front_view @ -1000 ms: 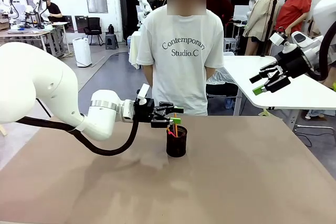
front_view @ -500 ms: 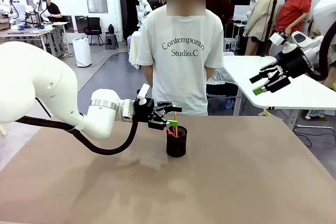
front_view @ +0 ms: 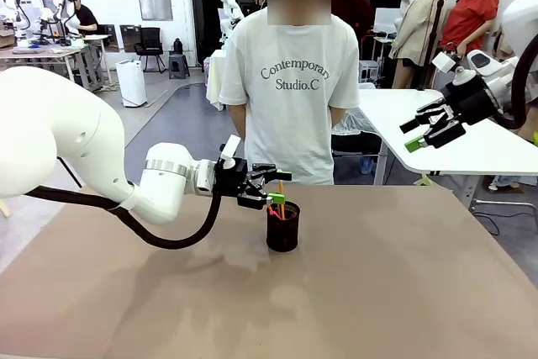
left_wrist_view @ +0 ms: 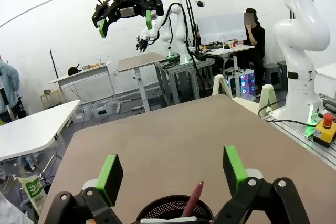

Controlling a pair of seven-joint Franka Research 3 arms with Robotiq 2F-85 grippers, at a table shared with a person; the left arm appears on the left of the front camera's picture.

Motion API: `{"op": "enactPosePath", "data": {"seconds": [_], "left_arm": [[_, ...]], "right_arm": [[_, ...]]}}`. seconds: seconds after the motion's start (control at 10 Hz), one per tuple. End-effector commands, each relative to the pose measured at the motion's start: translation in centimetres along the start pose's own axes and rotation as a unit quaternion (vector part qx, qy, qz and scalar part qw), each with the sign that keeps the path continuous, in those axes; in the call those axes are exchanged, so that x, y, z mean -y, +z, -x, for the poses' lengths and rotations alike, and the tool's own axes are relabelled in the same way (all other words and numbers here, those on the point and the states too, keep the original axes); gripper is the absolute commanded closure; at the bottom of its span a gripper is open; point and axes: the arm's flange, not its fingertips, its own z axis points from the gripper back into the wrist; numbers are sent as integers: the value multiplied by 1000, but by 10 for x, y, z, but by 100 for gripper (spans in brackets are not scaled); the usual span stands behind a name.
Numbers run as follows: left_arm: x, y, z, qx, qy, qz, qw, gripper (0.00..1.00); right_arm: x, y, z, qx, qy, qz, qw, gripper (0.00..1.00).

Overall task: Place the pens into the pen holder.
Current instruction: Pick up a writing instrument from the table and place it into the Pen holder.

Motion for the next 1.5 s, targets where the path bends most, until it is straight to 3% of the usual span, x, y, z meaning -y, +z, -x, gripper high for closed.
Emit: {"op": "enactPosePath", "data": {"seconds": [0.0,0.2,0.5,0.9,1.0,1.1,1.2,1.4], "left_arm": [[-1,0,-2,7,1,-3,1000,0],[0,0,0,0,0,0,1000,0],[21,51,-37,-86,83,49,992,0],[42,109,-84,-192,125,59,972,0],[48,118,-97,-197,128,55,971,0],[46,134,-109,-217,136,43,966,0],[51,148,-129,-275,147,1,950,0],[55,174,-152,-316,132,-57,938,0]], "right_arm": [[-3,1,-1,-1,1,3,1000,0],[-3,1,-1,-1,1,3,1000,0],[-3,1,-1,-1,1,3,1000,0],[-3,1,-1,-1,1,3,1000,0],[-3,1,-1,-1,1,3,1000,0],[-3,1,-1,-1,1,3,1000,0],[-3,1,-1,-1,1,3,1000,0],[-3,1,-1,-1,1,3,1000,0]]}}
